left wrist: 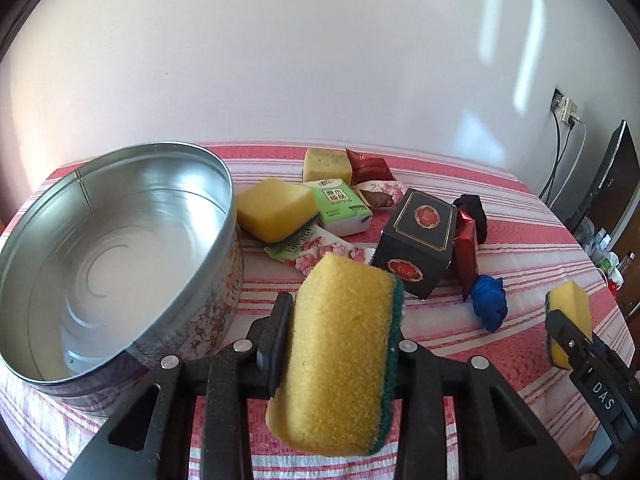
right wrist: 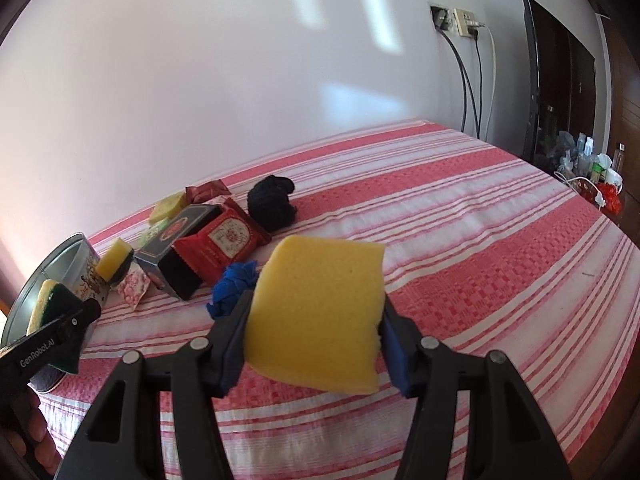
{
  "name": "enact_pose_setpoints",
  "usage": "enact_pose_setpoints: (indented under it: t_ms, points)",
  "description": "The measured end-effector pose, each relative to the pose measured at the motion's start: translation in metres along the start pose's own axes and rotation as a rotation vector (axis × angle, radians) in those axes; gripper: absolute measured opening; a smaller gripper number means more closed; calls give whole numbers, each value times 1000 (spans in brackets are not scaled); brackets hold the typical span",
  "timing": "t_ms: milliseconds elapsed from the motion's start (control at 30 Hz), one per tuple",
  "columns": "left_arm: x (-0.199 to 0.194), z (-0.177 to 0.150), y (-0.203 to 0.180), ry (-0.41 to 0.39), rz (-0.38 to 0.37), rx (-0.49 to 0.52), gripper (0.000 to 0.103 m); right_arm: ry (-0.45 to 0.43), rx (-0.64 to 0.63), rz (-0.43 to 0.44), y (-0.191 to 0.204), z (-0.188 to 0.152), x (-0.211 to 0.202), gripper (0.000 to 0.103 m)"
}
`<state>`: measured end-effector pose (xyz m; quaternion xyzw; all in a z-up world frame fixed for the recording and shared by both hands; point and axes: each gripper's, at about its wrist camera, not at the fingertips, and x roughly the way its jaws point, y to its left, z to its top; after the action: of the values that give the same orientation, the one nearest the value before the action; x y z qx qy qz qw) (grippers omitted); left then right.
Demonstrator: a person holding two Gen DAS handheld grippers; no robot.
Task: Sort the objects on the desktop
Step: 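Carry both held sponges up and over the silver tin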
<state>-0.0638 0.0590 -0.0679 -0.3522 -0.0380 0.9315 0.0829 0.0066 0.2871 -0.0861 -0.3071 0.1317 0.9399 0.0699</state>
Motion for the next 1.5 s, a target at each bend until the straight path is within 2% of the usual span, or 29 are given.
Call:
enact_pose_setpoints:
  t_ms: [467, 633, 900, 1133, 1300, 1500]
  points:
    - [-50, 8, 42, -111, -19, -12, 35, -131, -111, 162, 94, 10, -44, 58]
    - [-66, 18, 60, -167, -1, -28, 35, -181, -143, 231, 127, 17, -52, 58]
    - [-74, 43, 117, -234, 126, -74, 35, -221, -182, 335, 185, 27, -48, 58]
    - [-57, 57, 165, -223, 247, -101, 35, -241, -194, 406, 231, 32, -36, 58]
    - [-43, 69, 184, -216, 292, -99, 35, -251, -201, 432, 265, 34, -26, 58]
    - [-22, 75, 201, -189, 326, -81, 35, -275, -213, 409, 286, 27, -8, 58]
